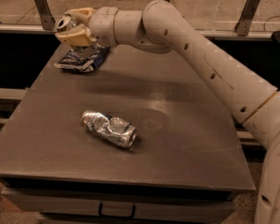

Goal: Move 7up can near blue chip bag

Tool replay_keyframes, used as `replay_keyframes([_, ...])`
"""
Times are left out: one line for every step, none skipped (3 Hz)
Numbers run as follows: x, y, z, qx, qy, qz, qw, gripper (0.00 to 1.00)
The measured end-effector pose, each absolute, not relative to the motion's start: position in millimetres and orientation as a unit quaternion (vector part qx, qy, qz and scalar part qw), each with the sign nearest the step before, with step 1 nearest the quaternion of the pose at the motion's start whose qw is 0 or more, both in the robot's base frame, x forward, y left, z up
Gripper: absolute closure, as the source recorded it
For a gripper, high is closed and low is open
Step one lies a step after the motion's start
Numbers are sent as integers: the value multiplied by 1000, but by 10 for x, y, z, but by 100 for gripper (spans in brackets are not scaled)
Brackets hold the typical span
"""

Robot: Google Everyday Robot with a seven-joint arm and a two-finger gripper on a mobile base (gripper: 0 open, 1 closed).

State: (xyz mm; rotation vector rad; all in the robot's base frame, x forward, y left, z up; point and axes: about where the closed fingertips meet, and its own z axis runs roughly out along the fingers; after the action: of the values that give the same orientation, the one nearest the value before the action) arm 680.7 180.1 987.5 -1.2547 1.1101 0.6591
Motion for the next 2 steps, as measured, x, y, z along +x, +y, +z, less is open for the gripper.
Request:
replay_keyframes([6815,1782,9669,-551,500,281,606,100])
replay_keyframes([6810,1643,9497,-542,519,278,599,100])
